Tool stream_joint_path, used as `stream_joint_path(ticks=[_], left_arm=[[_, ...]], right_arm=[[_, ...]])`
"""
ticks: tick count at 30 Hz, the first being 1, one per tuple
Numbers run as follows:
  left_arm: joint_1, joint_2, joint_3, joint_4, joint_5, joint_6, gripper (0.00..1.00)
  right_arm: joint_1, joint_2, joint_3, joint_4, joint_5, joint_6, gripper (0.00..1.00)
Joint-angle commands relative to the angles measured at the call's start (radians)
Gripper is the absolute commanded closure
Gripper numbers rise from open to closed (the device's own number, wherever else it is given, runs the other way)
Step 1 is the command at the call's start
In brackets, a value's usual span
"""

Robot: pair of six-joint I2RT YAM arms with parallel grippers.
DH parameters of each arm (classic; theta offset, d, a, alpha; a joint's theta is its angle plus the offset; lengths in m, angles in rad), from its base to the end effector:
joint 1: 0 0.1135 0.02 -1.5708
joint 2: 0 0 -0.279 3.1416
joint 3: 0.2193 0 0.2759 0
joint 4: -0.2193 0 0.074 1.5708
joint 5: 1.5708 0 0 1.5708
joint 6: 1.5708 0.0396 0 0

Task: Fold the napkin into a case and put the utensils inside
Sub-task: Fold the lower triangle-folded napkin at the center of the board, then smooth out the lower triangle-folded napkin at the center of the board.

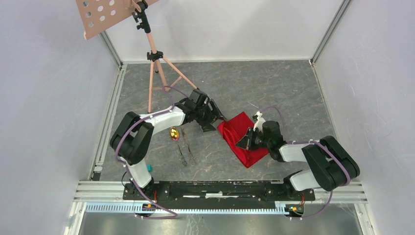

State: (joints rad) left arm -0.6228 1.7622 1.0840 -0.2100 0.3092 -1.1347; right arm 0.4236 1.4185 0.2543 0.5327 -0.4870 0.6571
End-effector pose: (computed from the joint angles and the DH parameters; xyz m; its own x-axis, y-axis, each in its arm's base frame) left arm 0.3105 -0.2378 0.1785 -0.9112 -0.4086 -0.0524 -0.2707 0.6898 -0.6715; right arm 0.1996 0.1103 0.1013 -0.8583 0.2051 -0.4703 -0.2315 0.6632 0.7118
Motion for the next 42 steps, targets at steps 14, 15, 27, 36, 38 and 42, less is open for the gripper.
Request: stream_joint_path(ticks=[14,15,27,36,38,42], left_arm=[[-0.008,-0.059,-0.092,0.197,0.021,-0.025,0.57],[-0.008,-0.057,-0.099,0.207,0.029,-0.03,0.65],[-0.002,0.045,-0.109,0.443,0.113,-0.095,0.86],[0.014,0.145,-0.092,0.543,0.145,-0.126,0.89],[0.02,0.163,-0.086,0.55,0.145,-0.119,0.89],[0.036,0.203,-0.071,0.561,0.151,-0.106,0.91]], right_arm=[[-0.044,0.034,0.014,-0.023,0.033,-0.061,1.0],[-0.044,0.036,0.014,-0.023,0.033,-0.063,1.0],[-0.045,0.036,0.041,-0.058,0.034,-0.081,1.0],[-0.045,0.029,0.07,-0.096,0.025,-0.092,1.0],[-0.045,0.025,0.075,-0.105,0.025,-0.098,1.0],[-0.046,0.008,0.096,-0.149,0.03,-0.121,0.97]])
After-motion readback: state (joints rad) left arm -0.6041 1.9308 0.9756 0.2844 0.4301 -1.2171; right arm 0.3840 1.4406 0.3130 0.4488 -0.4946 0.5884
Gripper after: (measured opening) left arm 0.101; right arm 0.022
